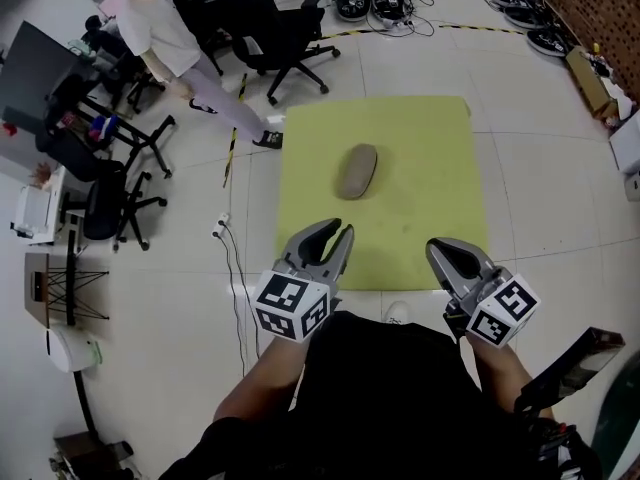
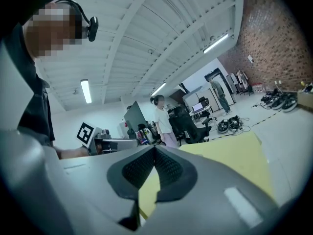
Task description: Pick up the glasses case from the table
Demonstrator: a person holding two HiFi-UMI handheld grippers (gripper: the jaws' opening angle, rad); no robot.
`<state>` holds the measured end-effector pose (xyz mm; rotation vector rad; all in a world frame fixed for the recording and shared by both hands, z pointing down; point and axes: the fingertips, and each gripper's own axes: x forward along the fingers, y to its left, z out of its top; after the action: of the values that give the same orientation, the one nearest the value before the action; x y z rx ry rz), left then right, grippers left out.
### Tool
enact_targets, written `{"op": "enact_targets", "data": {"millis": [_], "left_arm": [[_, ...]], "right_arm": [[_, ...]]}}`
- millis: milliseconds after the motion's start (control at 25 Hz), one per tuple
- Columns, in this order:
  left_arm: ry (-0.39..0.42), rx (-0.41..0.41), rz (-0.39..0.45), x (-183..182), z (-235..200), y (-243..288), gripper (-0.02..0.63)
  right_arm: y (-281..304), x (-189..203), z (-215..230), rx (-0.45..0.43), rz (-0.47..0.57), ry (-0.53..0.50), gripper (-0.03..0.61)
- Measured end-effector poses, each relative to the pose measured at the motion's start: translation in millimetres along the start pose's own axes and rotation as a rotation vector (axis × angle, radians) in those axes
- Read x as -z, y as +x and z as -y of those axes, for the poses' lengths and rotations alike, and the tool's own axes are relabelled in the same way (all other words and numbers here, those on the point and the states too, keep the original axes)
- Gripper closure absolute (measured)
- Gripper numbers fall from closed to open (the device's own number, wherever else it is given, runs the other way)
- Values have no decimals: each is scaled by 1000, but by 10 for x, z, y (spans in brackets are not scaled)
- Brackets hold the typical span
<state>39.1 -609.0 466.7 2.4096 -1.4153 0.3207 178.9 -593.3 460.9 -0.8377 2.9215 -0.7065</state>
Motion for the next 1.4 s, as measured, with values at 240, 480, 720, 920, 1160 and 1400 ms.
{"op": "enact_targets", "data": {"millis": [240,480,720,920,1160,1400], "left_arm": [[7,-35,-76,86,-270,351,479],[27,-61,-159,307,-634,713,346],[27,-29,-263,650,-967,1196,290],[22,12,-364,1049,-1186,1651,290],[-10,14,-442,1413,-1444,2045,288],[-9,26,-481,1504,-1595,2322,241]], "right_arm": [[83,-3,234,7,-13,36,577],[162,57,349,39,-20,59,577],[207,108,426,110,-24,84,577],[236,251,479,163,-50,111,577],[186,338,538,234,-75,140,577],[50,353,617,321,-79,139,577]]}}
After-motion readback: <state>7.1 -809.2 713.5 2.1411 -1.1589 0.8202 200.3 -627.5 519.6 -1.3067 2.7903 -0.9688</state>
